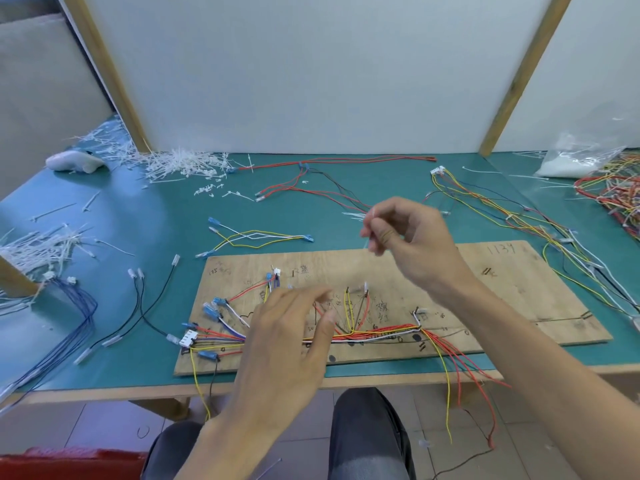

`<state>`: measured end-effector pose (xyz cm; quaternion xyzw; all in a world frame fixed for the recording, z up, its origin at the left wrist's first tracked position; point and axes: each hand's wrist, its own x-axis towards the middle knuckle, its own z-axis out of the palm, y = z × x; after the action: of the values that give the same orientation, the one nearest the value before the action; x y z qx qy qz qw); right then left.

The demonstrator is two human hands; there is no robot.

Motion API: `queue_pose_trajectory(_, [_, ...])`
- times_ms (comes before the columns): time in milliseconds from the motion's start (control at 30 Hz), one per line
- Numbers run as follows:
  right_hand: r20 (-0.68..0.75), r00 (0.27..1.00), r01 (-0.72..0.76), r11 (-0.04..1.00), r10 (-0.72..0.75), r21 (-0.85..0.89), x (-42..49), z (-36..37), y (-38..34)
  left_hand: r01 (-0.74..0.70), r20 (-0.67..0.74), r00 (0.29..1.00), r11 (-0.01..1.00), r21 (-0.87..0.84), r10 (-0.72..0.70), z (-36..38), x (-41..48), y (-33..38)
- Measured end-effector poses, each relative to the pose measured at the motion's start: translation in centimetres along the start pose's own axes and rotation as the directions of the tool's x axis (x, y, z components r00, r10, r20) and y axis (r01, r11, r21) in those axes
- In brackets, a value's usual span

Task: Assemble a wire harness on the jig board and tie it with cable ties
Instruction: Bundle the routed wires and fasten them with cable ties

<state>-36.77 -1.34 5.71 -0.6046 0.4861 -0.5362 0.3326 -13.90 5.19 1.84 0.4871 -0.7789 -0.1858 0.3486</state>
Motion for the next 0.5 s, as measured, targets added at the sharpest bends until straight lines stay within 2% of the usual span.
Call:
queue_pose_trajectory(133, [0.121,0.993,-0.039,0.976,0.014,0.213,-4.4,2.9,-2.1,0.013,-0.027,1.0,0.996,-0.092,-0.015,0.3,0.8,0.8])
queue_pose_trajectory(233, [0.08,0.995,-0.079,0.945,0.057,0.316,-6.9,3.4,-2.8,-0.031,-0.067,0.997,0.991,-0.133,0.022,-0.2,0.1,0.7])
queue_pose_trajectory(400, [0.042,0.986,-0.167,0.916,0.163,0.366,-9.9,3.6,-2.9,0.057,-0.097,0.992,0.962,-0.269,-0.086,-1.9,-1.7,0.1])
queue_pose_trajectory(500, [0.01,0.978,-0.197,0.908,0.208,0.371,-10.9,4.1,-3.3,0.075,-0.074,0.992,0.951,-0.3,-0.102,-3.0,-2.1,-0.3])
